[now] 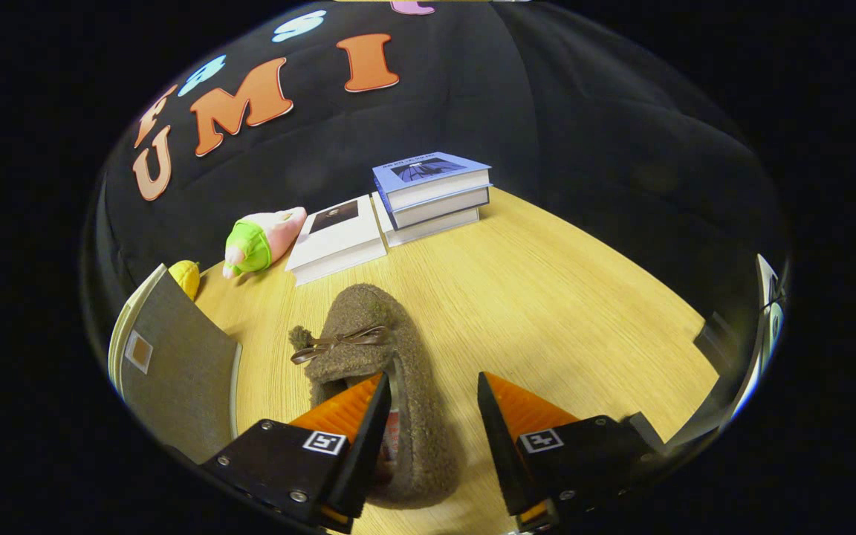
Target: Open the storage box then place both shoes into the box .Put the left shoe in first, then the right shoe, with the right side of both shoes facing outward in a uniform manner.
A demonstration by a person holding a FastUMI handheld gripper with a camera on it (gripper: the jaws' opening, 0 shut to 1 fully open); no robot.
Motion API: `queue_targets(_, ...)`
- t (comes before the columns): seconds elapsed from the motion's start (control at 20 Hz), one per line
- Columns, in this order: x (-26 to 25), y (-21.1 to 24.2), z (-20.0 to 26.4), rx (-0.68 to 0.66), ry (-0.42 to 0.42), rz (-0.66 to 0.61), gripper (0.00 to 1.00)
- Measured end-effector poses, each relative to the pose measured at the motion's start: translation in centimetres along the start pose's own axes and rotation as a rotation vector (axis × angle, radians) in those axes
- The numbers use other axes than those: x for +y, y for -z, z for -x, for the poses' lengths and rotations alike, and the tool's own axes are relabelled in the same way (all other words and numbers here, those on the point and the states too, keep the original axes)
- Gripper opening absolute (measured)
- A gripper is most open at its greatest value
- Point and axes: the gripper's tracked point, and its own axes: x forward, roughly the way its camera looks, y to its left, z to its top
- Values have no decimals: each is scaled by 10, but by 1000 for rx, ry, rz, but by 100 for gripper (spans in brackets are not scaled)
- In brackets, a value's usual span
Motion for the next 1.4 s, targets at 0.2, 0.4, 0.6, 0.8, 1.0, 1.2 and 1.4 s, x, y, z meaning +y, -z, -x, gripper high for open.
queue_targets(0.2, 7, 2, -15, 7, 5, -73, 28)
queue_targets(0.4, 9, -1, -13, -9, 24, -90, 5)
queue_targets(0.6, 21, -16, 6, -45, 6, -89, 5)
queue_targets(0.8, 41, -43, 32, -103, -14, -80, 5)
queue_targets(1.0, 67, -71, 62, -160, -48, -86, 5)
queue_targets(1.2, 106, -89, 90, -194, -97, -72, 5)
queue_targets(1.4, 155, -101, 121, -227, -180, -60, 5)
